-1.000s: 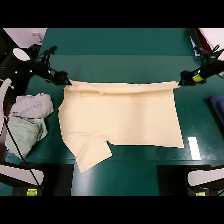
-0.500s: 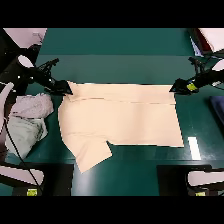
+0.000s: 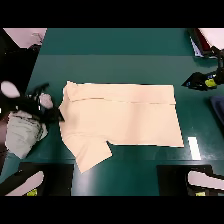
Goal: Fold the shirts.
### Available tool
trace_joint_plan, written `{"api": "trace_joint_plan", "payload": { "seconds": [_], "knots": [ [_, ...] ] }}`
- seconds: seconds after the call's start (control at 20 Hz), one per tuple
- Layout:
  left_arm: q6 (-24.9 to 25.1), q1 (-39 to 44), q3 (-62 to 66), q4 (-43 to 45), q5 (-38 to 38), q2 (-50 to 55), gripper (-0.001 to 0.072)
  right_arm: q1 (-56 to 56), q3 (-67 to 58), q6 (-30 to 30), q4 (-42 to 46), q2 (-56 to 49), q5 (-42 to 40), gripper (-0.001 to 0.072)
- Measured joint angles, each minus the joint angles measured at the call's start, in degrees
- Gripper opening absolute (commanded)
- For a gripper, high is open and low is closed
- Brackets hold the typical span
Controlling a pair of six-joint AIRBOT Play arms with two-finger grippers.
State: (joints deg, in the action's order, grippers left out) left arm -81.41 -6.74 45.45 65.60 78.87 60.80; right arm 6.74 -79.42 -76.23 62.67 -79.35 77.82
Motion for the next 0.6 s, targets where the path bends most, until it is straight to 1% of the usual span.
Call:
{"api": "trace_joint_plan", "payload": {
  "seconds": [0.1, 0.25, 0.4, 0.6],
  "knots": [
    [-1.62, 0.0, -7.98, -1.18, 0.0, -6.32, 0.0497, 0.13, 0.0, 0.35, -0.09, 0.52, 0.09, 0.0454],
    [-3.02, 0.0, -15.78, -2.84, -0.07, -12.13, 0.0497, 0.22, 0.0, 0.61, -0.13, 0.94, 0.13, 0.0453],
    [-3.67, 0.0, -20.13, -3.93, -1.14, -14.47, 0.0497, 0.24, 0.0, 0.76, -0.13, 1.09, 0.15, 0.0453],
    [-4.0, 0.0, -24.87, -6.78, -4.83, -15.52, 0.0497, 0.24, 0.0, 0.85, -0.15, 1.18, 0.26, 0.0453]
  ]
}}
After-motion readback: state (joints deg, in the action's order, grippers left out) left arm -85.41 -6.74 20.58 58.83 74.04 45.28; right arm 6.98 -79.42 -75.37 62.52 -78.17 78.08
